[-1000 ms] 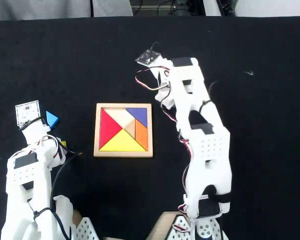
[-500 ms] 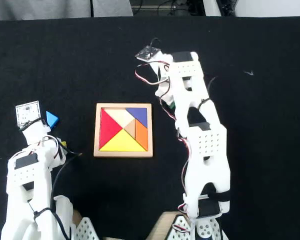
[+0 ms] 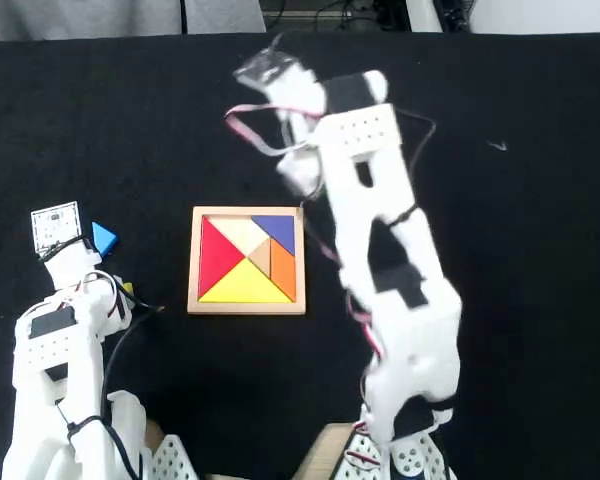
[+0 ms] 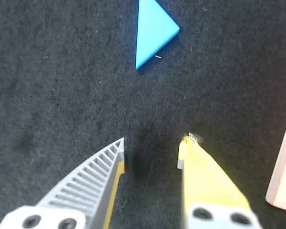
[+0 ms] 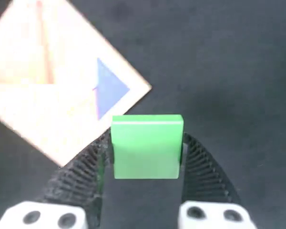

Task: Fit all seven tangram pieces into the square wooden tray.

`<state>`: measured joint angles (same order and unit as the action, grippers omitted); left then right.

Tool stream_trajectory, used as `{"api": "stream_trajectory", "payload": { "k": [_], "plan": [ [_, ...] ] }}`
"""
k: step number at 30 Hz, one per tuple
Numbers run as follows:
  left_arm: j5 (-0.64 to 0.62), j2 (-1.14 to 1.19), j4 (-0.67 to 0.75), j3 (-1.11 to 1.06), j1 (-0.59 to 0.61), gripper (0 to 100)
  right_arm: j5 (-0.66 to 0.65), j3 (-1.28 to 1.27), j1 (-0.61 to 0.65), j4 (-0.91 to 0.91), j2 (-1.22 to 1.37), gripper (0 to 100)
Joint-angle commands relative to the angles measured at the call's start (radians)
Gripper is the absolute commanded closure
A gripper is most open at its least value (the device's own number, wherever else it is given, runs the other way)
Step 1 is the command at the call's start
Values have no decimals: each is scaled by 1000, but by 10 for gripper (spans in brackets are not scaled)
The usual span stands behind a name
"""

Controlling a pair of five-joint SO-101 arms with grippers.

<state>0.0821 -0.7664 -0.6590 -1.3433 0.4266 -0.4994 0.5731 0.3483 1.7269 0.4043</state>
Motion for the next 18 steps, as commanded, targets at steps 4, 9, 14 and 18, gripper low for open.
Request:
{"api": "stream_trajectory", "payload": {
  "k": [4, 9, 14, 18],
  "plan": [
    [-3, -20, 15, 7, -13, 809, 172, -470, 127, -209, -358, 878],
    [-3, -20, 15, 7, -13, 809, 219, -679, 183, -456, -349, 878],
    [-3, -20, 15, 7, -13, 809, 219, -584, 215, -500, -194, 878],
    [-3, -20, 15, 7, -13, 809, 221, -429, 218, -442, -45, 878]
  ]
}}
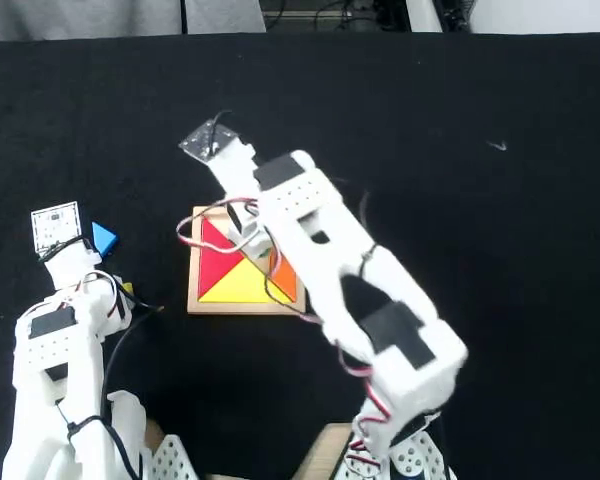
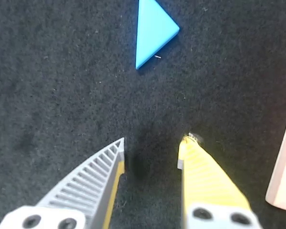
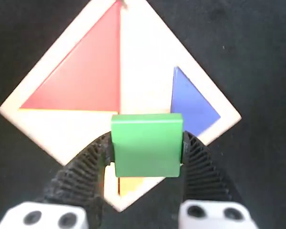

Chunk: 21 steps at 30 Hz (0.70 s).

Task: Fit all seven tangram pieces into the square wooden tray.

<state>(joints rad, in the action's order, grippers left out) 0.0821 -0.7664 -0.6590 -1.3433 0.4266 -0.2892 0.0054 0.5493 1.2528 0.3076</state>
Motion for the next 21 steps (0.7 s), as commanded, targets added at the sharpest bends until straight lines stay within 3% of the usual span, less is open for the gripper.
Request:
{"api": "stream_trajectory", "payload": {
  "k": [1, 8, 21],
  "plan": [
    [-3, -20, 15, 7, -13, 809, 11, 176, 20, 57, 84, 878],
    [-3, -20, 15, 7, -13, 809, 49, 335, 34, 109, 219, 878],
    [-3, -20, 15, 7, -12, 809, 94, 340, 80, 112, 255, 874]
  ]
}}
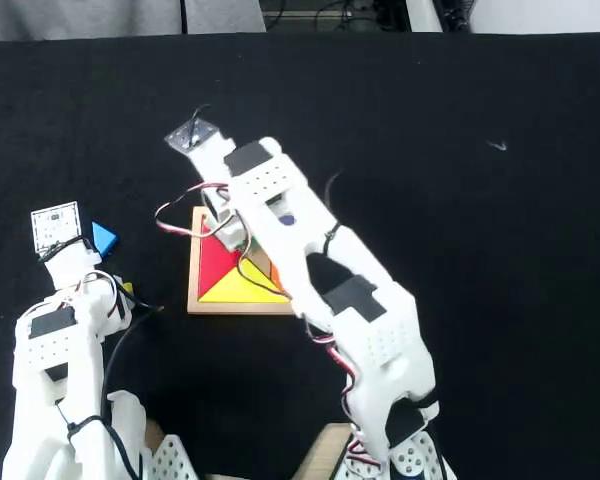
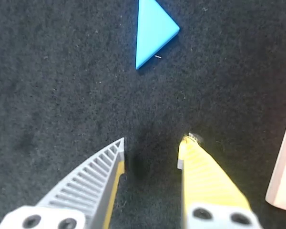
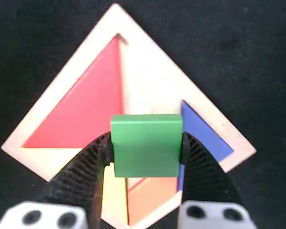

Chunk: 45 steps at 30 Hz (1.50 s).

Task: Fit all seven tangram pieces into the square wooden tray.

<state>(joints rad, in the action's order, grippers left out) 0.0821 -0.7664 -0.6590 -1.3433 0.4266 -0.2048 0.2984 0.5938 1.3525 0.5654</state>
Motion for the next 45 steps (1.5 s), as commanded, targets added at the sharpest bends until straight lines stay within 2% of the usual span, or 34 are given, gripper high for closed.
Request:
{"api": "stream_trajectory", "payload": {
  "k": [1, 4, 9, 22, 25, 28, 30, 33, 38, 45],
  "plan": [
    [-3, -20, 15, 7, -12, 809, 11, 47, 40, 15, 4, 874],
    [-3, -20, 15, 7, -12, 809, 11, 56, 44, 25, 15, 860],
    [-3, -20, 15, 7, -12, 809, 11, 53, 38, 26, 15, 767],
    [-3, -20, 15, 7, -12, 809, 11, 58, 21, 32, -41, 766],
    [-3, -20, 15, 7, -12, 809, 11, 42, 28, 32, -111, 834],
    [-3, -20, 15, 7, -12, 809, 14, -8, 71, 21, -166, 988],
    [-3, -20, 15, 7, -12, 809, 44, -53, 104, 5, -174, 963],
    [-3, -20, 15, 7, -12, 809, 58, -127, 107, -41, -174, 989],
    [-3, -20, 15, 7, -12, 809, 54, -197, 77, -94, -174, 985],
    [-3, -20, 15, 7, -12, 809, 52, -165, 17, -126, -117, 985]
  ]
}}
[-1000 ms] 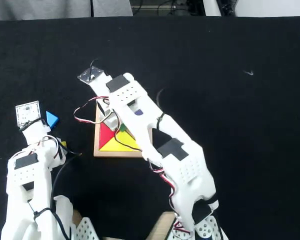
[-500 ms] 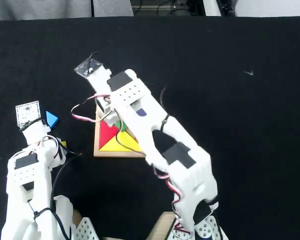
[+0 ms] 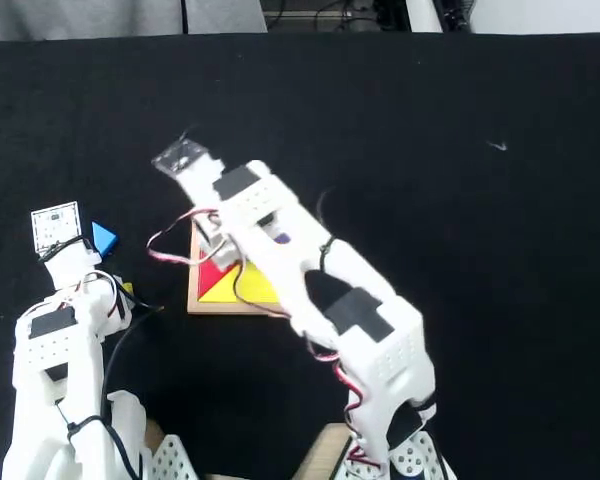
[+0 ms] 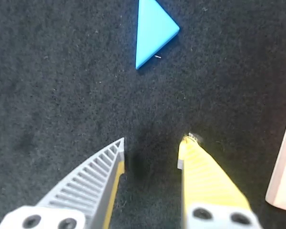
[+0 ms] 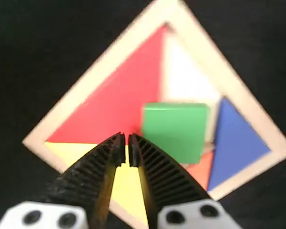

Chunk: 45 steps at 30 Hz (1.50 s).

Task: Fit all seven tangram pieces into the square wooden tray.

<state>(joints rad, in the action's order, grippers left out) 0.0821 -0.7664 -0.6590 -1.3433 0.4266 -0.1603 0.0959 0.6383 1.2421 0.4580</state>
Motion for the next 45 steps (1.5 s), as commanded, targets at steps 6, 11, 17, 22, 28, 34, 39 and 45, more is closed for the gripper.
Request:
{"api": "stream_trajectory", "payload": {
  "k": [6, 11, 17, 22, 28, 34, 39, 45],
  "plan": [
    [-3, -20, 15, 7, -12, 809, 8, 119, -29, 29, 48, 985],
    [-3, -20, 15, 7, -12, 809, 14, 186, -23, 112, 47, 988],
    [-3, -20, 15, 7, -12, 809, 12, 211, -92, 86, -51, 988],
    [-3, -20, 15, 7, -12, 809, 6, 200, -109, -38, 27, 988],
    [-3, -20, 15, 7, -12, 809, -29, 337, -104, -37, 157, 988],
    [-3, -20, 15, 7, -12, 809, -34, 420, -81, -9, 237, 988],
    [-3, -20, 15, 7, -12, 809, -34, 452, -72, 26, 274, 988],
    [-3, -20, 15, 7, -12, 809, -34, 443, -74, 49, 282, 988]
  ]
}}
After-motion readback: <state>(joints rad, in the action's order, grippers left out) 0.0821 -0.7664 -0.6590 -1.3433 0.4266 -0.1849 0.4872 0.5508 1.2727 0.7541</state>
